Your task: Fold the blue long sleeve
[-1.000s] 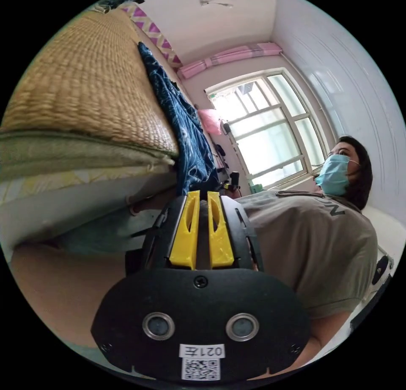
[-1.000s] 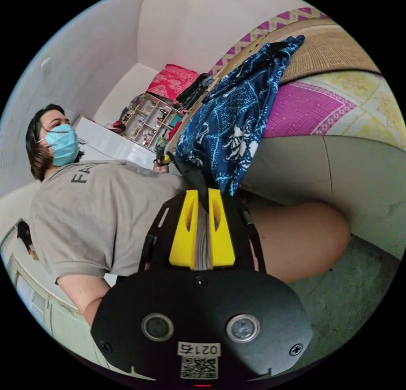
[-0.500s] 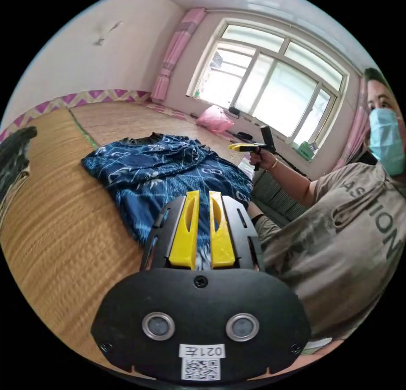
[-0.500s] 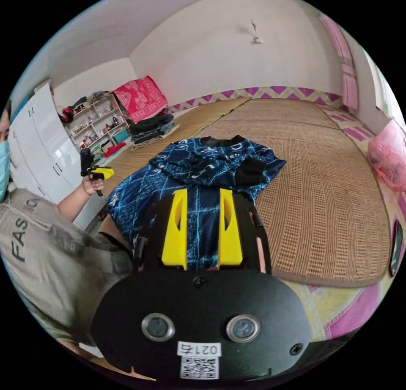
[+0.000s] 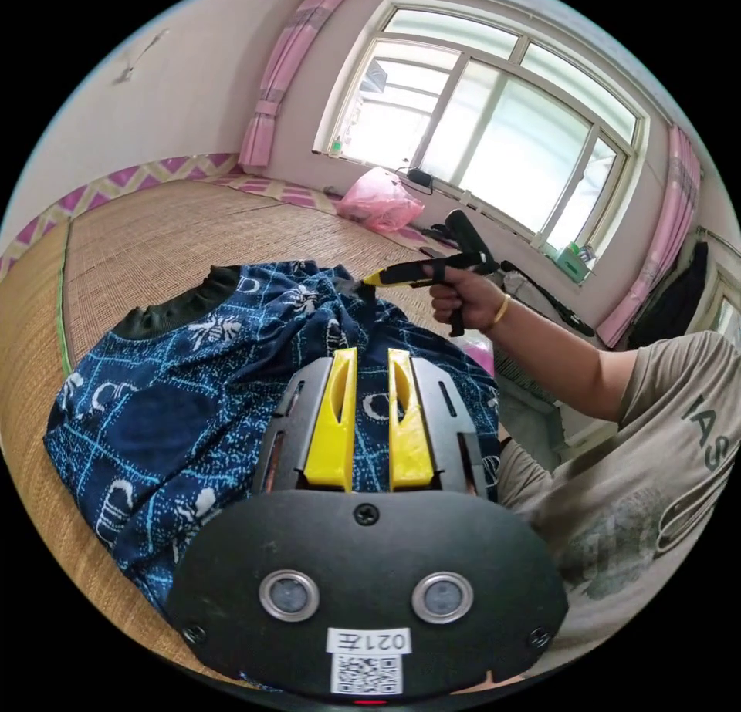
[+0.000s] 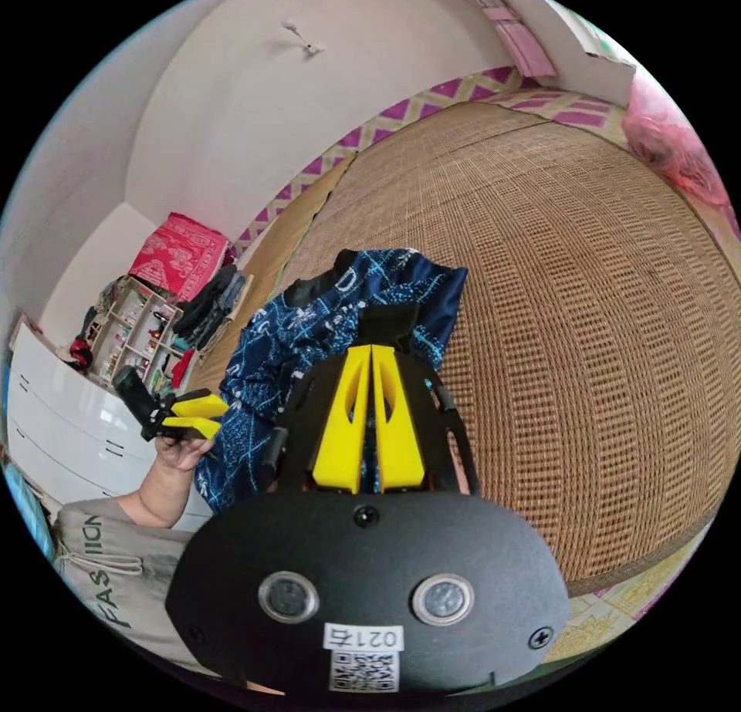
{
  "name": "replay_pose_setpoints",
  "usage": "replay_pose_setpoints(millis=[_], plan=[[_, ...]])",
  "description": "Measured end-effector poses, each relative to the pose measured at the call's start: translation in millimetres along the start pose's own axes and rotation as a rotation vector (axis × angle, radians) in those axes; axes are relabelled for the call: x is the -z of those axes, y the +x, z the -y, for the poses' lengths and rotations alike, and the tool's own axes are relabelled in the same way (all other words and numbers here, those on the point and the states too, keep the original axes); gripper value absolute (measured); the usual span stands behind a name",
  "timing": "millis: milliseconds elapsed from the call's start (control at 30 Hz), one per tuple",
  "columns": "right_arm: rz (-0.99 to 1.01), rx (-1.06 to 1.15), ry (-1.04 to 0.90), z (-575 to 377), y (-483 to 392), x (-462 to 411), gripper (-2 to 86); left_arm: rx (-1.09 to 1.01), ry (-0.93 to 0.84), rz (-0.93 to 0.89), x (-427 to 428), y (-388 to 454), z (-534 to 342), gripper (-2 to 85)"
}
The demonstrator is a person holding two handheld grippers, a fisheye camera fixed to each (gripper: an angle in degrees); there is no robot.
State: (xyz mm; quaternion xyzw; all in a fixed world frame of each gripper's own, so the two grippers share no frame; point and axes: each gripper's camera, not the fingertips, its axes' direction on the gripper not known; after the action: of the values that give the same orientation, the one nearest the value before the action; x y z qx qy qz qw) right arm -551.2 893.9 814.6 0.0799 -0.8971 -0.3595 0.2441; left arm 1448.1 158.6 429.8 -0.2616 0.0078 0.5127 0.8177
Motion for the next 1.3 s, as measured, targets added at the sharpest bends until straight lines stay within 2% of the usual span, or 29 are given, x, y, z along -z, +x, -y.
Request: replay_pose_setpoints(millis=[100,333,433,500,567,600,700,767,933,1000,1033,1167,1300], plan=[[0.149,0.020,0.065,0.2,-7.2,35.2,-0.4,-0.021,-0.015,0.068,-21.3,18.6,14.1,7.7],[0.158,0.070,0.060,1.9,-20.0,72.0,-0.5,-0.154,0.023,0.189,-69.1,81.4,49.8,10.7],[0.289,0.059,0.111,1.1,-23.3,90.9,-0.4,-0.202,-0.015,0.236,-96.5,104.6,62.3,11.7],[0.336,0.101,0.116,6.4,-41.6,103.4,-0.2,-0.203,-0.023,0.288,-107.3,115.1,69.3,7.8],[0.314,0.148,0.106,10.2,-60.5,109.5,0.1,-0.133,0.018,0.424,-104.6,120.7,69.9,0.8],[0.297,0.172,0.121,11.0,-69.8,116.3,0.6,-0.115,0.049,0.457,-99.6,120.7,66.8,0.4],[0.295,0.150,0.259,2.3,-66.6,149.0,2.9,-0.020,0.175,0.434,-51.1,103.6,39.8,-0.7],[0.271,0.151,0.314,-3.3,-62.8,165.1,4.7,0.126,0.328,0.347,21.0,69.8,1.3,-0.8],[0.165,0.305,0.225,1.9,-93.4,147.0,6.3,0.348,0.631,0.297,192.4,3.3,-108.8,-0.9],[0.161,0.388,0.142,9.3,-123.6,117.6,6.2,0.386,0.689,0.354,247.7,-10.7,-153.6,-0.9],[0.160,0.406,0.120,11.6,-132.0,109.3,6.1,0.412,0.711,0.447,278.3,-16.7,-183.0,-0.9],[0.106,0.520,0.006,28.9,-193.2,53.5,5.8,0.535,0.705,0.668,354.7,-51.3,-284.3,-0.9],[0.046,0.643,-0.111,38.2,-252.4,-7.7,6.8,0.725,0.728,0.714,384.4,-102.5,-384.1,-0.9]])
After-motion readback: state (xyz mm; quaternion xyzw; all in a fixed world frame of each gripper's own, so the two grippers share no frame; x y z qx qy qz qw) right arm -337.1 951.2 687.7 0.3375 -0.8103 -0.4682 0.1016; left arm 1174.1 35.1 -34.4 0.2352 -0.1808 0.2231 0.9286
